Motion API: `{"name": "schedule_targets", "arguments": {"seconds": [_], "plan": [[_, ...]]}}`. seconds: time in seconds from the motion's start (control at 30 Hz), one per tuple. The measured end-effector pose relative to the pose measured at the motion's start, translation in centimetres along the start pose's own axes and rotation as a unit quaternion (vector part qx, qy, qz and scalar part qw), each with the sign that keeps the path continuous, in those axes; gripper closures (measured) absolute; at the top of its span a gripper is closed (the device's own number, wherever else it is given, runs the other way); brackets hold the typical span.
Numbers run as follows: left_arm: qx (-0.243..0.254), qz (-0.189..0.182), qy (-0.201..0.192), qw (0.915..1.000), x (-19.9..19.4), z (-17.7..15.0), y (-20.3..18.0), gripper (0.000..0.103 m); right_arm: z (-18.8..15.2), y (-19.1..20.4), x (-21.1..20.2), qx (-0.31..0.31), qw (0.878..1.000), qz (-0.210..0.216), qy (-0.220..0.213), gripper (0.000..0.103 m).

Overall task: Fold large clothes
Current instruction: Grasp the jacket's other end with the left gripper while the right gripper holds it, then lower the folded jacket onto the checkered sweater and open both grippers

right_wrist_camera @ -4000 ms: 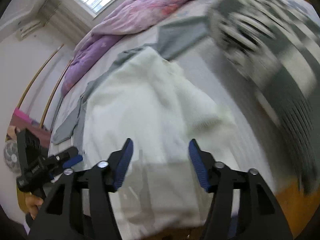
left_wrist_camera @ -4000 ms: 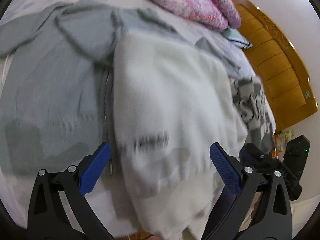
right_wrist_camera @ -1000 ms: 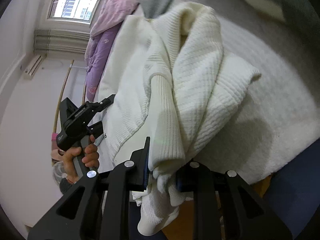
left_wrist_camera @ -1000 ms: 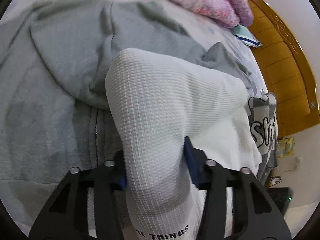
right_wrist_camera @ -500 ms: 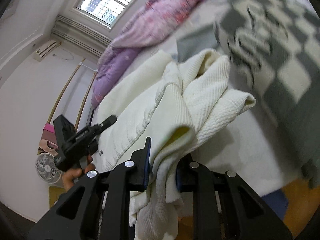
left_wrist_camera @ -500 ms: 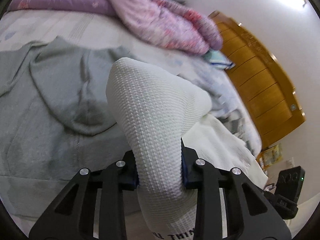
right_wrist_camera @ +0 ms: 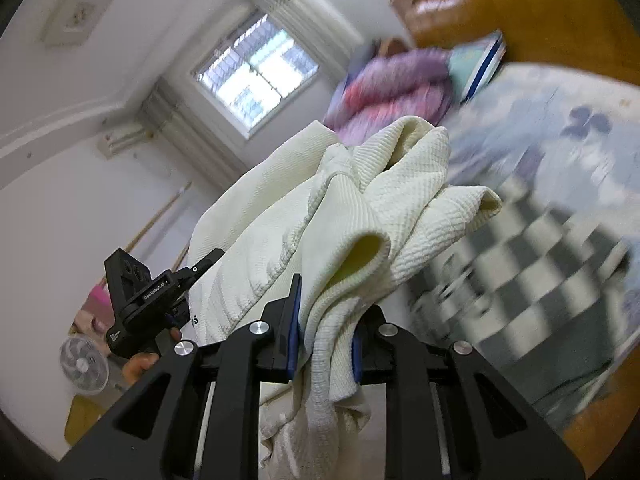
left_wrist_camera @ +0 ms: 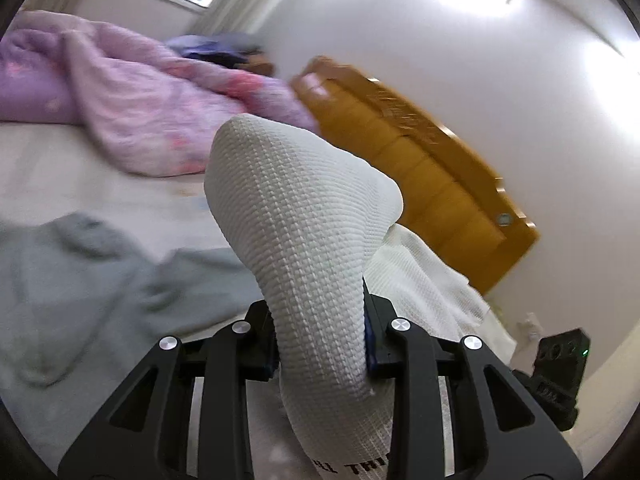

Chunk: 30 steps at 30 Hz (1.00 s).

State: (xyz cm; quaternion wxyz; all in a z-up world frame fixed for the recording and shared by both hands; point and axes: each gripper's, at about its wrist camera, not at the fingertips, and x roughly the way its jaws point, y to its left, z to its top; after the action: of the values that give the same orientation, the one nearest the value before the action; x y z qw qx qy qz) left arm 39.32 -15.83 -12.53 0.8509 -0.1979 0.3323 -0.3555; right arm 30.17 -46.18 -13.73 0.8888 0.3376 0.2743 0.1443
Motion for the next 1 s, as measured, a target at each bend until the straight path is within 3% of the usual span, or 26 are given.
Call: {"name": "schedule_targets", "arguments": {"seconds": [0.13, 0.23, 0.3, 0.33, 0.37, 0.47, 0.5, 0.57, 0.63, 0.77, 0.8, 1.0], "plan": [[0.034, -0.039, 0.021, 0.9984, 6.7, -0.5, -3.8, 0.073, 1.6, -4.0, -2.9, 0.015, 0.999, -0.031, -0.037, 0.085], [0.025, -0.057, 0.075, 0.9953, 12.2, -3.1, -3.4, 0.072, 0.7, -8.7, -3.6, 0.052, 0.996, -0.058, -0.041, 0.085], [0.015, -0.041, 0.123, 0.9915, 15.6, -5.6, -2.2, 0.071, -1.0, -12.0, -3.1, 0.08, 0.993, -0.083, -0.029, 0.085], [0.0, -0.014, 0.168, 0.9857, 18.4, -7.9, -0.8, 0.07, -2.1, -13.9, -2.4, 0.104, 0.99, -0.097, -0.013, 0.085], [-0.006, 0.002, 0.185, 0.9828, 19.3, -9.4, 0.2, 0.067, -3.0, -15.4, -1.7, 0.123, 0.987, -0.107, 0.002, 0.085], [-0.064, -0.008, 0.191, 0.9795, 20.3, -11.5, 3.0, 0.047, -7.4, -21.0, 1.1, 0.186, 0.971, -0.14, 0.055, 0.085], [-0.089, -0.021, 0.198, 0.976, 20.5, -11.5, 3.4, 0.047, -8.1, -21.8, 1.2, 0.189, 0.971, -0.14, 0.052, 0.084], [-0.058, 0.0, 0.2, 0.978, 20.7, -11.2, 2.7, 0.047, -8.8, -22.5, 1.2, 0.202, 0.97, -0.129, 0.041, 0.083], [-0.037, 0.018, 0.201, 0.9788, 20.9, -10.9, 1.8, 0.044, -8.7, -22.2, 1.2, 0.198, 0.968, -0.145, 0.044, 0.081], [-0.041, 0.035, 0.206, 0.977, 20.9, -10.5, 1.7, 0.036, -8.4, -21.4, 2.2, 0.166, 0.96, -0.216, 0.07, 0.075], [-0.04, 0.042, 0.206, 0.9767, 21.1, -10.1, 1.8, 0.029, -8.2, -21.5, 2.3, 0.168, 0.959, -0.218, 0.072, 0.074], [-0.04, 0.049, 0.19, 0.9798, 17.5, -10.2, 2.5, 0.024, -7.9, -21.7, 1.8, 0.162, 0.957, -0.222, 0.096, 0.069]]}}
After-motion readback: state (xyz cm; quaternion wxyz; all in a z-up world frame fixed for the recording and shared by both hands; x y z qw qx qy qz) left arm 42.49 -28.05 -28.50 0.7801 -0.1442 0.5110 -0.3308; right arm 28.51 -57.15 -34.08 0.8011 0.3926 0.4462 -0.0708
